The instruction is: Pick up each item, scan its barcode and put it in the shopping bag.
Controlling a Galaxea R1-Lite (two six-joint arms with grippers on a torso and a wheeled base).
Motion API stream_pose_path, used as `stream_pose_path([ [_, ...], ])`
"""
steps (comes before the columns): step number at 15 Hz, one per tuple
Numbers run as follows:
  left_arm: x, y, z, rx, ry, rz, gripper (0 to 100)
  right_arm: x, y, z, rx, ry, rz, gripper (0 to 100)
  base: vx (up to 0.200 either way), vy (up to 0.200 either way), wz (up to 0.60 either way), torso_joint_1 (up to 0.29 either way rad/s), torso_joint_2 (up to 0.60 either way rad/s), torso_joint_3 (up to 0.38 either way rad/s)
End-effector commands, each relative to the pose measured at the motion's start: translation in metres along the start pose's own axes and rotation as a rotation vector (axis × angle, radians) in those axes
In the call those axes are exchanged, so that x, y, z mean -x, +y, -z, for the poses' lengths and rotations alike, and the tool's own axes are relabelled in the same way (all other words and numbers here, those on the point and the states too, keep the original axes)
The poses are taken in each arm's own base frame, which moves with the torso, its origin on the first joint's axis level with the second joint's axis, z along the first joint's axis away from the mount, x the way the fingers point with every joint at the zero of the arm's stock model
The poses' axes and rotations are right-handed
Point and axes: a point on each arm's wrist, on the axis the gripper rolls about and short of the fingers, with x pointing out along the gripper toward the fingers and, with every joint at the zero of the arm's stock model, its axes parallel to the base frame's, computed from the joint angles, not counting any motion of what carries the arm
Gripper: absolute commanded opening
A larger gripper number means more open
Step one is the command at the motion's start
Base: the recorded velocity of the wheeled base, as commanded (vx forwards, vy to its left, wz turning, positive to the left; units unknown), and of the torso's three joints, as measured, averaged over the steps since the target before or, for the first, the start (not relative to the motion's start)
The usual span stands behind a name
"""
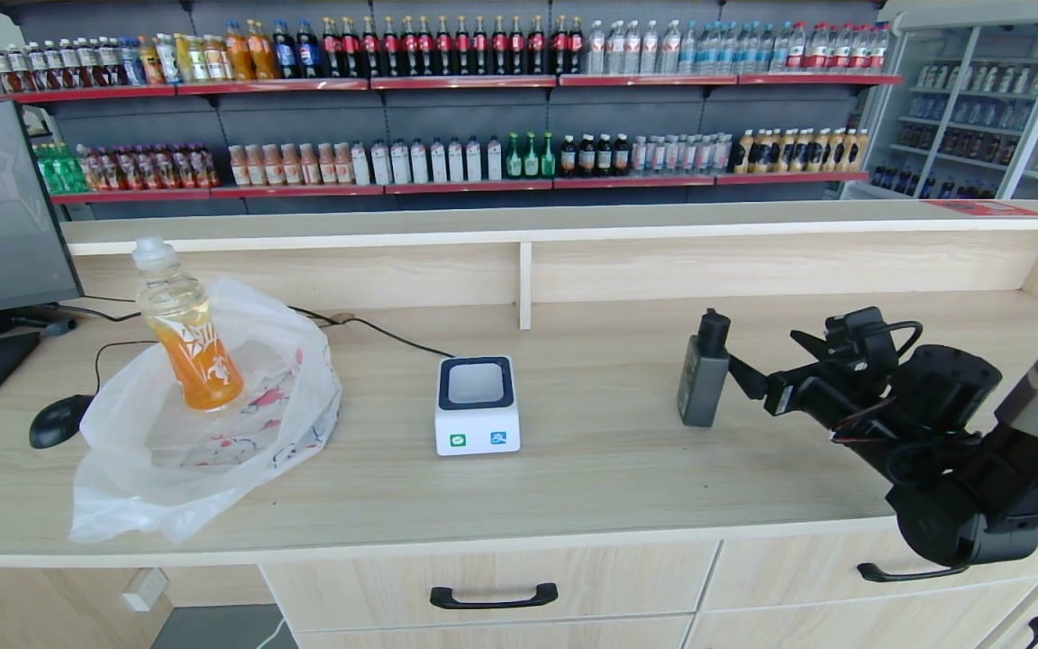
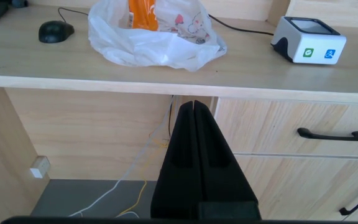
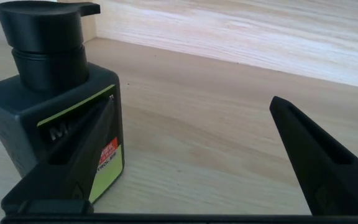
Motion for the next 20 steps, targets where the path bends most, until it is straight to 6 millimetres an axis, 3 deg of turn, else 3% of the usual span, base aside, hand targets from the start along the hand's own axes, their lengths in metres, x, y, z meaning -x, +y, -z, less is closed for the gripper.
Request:
stream_pose_path([
  [1, 0.000, 0.000, 0.000, 0.000, -0.001, 0.000, 0, -0.003, 0.001, 0.005, -0.002, 0.008, -0.004, 100, 0.000, 0.000, 0.00, 0.000, 0.00, 0.000],
  [12, 0.000, 0.000, 0.000, 0.000, -0.001, 0.000, 0, -0.010, 0.001, 0.018, -0.007, 0.026, -0.011, 100, 0.000, 0.000, 0.00, 0.000, 0.00, 0.000],
  [16, 0.000, 0.000, 0.000, 0.000, 0.001, 0.000, 0, -0.005, -0.006, 0.022, -0.008, 0.046, 0.013, 100, 0.000, 0.000, 0.00, 0.000, 0.00, 0.000],
  [20, 0.000, 0.000, 0.000, 0.000, -0.001, 0.000, 0, 0.012, -0.016, 0.017, -0.006, 0.071, 0.048, 100, 0.000, 0.000, 0.00, 0.000, 0.00, 0.000],
])
